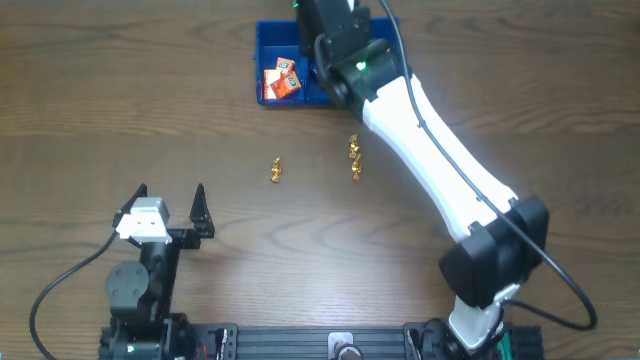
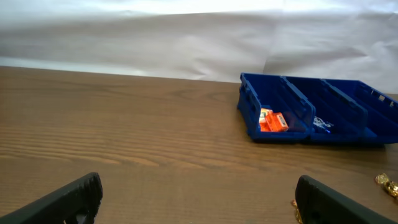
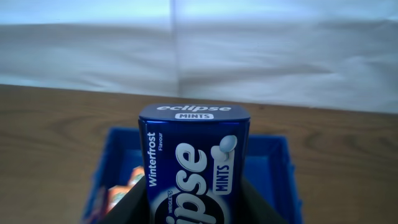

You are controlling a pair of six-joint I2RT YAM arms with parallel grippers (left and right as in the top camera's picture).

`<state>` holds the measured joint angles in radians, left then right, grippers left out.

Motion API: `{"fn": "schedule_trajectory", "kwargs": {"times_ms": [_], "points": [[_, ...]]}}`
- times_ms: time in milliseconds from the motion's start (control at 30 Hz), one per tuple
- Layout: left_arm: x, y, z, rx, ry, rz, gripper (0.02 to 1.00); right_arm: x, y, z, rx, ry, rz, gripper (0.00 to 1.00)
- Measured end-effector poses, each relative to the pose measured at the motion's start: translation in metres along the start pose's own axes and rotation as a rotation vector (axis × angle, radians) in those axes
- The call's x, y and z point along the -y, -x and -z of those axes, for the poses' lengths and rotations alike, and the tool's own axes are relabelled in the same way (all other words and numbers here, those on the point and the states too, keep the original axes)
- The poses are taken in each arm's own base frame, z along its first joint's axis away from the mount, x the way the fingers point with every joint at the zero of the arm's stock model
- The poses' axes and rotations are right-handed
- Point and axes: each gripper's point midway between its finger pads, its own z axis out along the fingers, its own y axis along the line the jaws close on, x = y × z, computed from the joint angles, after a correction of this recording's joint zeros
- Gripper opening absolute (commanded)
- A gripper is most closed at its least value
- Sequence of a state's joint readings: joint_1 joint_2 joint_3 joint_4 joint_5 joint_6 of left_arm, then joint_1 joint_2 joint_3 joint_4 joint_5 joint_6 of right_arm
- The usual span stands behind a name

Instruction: Sort Candies Into Trays

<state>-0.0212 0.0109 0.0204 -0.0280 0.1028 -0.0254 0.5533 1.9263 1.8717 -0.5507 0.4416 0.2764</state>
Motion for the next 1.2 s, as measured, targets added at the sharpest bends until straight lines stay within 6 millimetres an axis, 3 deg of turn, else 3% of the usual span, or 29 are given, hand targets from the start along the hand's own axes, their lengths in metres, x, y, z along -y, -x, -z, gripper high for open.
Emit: {"fn": "schedule_trajectory", "kwargs": {"times_ms": [100,200,367,767,800,867,967,1000,1100,1200], "points": [[0.000,0.000,0.000,0.000,0.000,0.000,0.998,0.004,-0.019,-0.028,-0.040,-0.026,0.033,0.159],[0.000,0.000,0.000,0.000,0.000,0.000,0.998,-0.001,-0.052,-0.059,-0.115,-0.028,0.077,0.159],[0.000,0.000,0.000,0.000,0.000,0.000,0.998,-0.009,-0.085,-0.080,-0.186,-0.011,0.102,0.159],[0.000,0.000,0.000,0.000,0.000,0.000,0.998,-0.012,-0.089,-0.086,-0.189,-0.004,0.091,0.172],[0.000,0.000,0.000,0.000,0.000,0.000,0.998,-0.012,-0.090,-0.086,-0.190,-0.003,0.092,0.196],[0.000,0.000,0.000,0.000,0.000,0.000,0.998,-0.012,-0.090,-0.086,-0.191,-0.003,0.092,0.349],[0.000,0.000,0.000,0.000,0.000,0.000,0.998,-0.012,-0.090,-0.086,-0.191,-0.002,0.083,0.737],[0.000,0.000,0.000,0.000,0.000,0.000,0.998,-0.012,-0.090,-0.086,-0.189,-0.001,0.088,0.825],[0.000,0.000,0.000,0.000,0.000,0.000,0.998,-0.013,-0.089,-0.087,-0.186,0.002,0.083,0.989],[0.000,0.000,0.000,0.000,0.000,0.000,0.998,-0.015,-0.090,-0.087,-0.189,0.011,0.079,1.000]]}}
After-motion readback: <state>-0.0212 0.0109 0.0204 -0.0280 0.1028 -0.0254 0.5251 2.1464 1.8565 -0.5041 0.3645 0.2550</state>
